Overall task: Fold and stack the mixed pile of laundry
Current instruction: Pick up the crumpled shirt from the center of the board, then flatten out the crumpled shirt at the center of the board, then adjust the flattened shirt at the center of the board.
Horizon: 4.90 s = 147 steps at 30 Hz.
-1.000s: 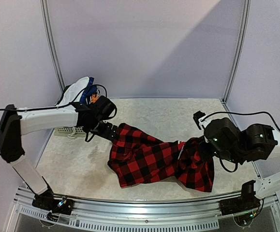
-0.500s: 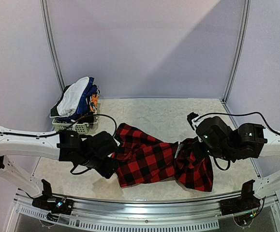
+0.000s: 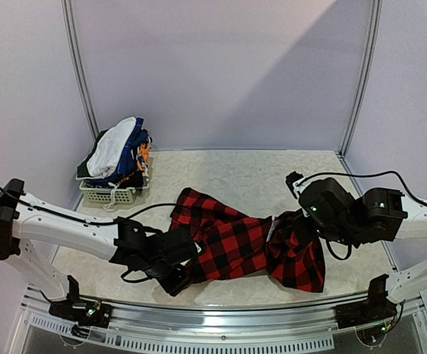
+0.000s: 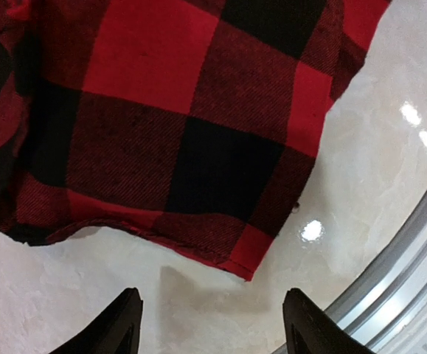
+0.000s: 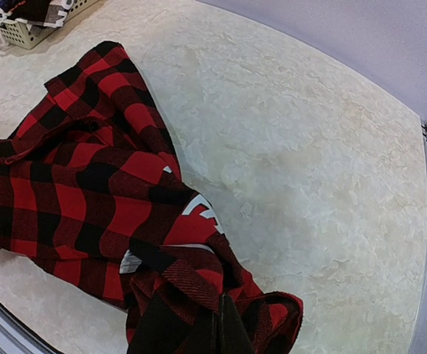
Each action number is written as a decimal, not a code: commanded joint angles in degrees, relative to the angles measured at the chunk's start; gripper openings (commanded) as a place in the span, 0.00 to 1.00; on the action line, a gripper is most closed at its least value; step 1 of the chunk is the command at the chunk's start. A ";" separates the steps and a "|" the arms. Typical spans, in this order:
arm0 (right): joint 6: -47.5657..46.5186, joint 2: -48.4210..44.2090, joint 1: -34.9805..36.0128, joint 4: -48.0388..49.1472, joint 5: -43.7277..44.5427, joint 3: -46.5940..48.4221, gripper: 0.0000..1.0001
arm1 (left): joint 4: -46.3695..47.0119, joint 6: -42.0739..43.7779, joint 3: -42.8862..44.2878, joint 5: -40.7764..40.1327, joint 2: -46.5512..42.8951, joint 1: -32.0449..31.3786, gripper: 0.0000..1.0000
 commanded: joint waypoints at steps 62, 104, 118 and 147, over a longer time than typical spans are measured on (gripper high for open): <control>-22.60 -8.15 -0.37 -7.93 -13.16 43.44 0.00 | -17.22 19.94 53.09 -34.88 -14.23 -0.26 0.00; -7.60 33.53 -43.99 8.71 -12.83 32.32 0.00 | -9.65 9.79 56.23 -4.96 36.83 39.80 0.00; -8.69 46.22 -50.20 9.70 -19.13 37.60 0.01 | -9.65 9.68 62.31 -9.81 42.53 42.31 0.06; -3.66 33.86 -54.21 11.36 -37.95 21.29 0.97 | 5.62 18.54 44.47 -1.89 26.98 19.82 0.72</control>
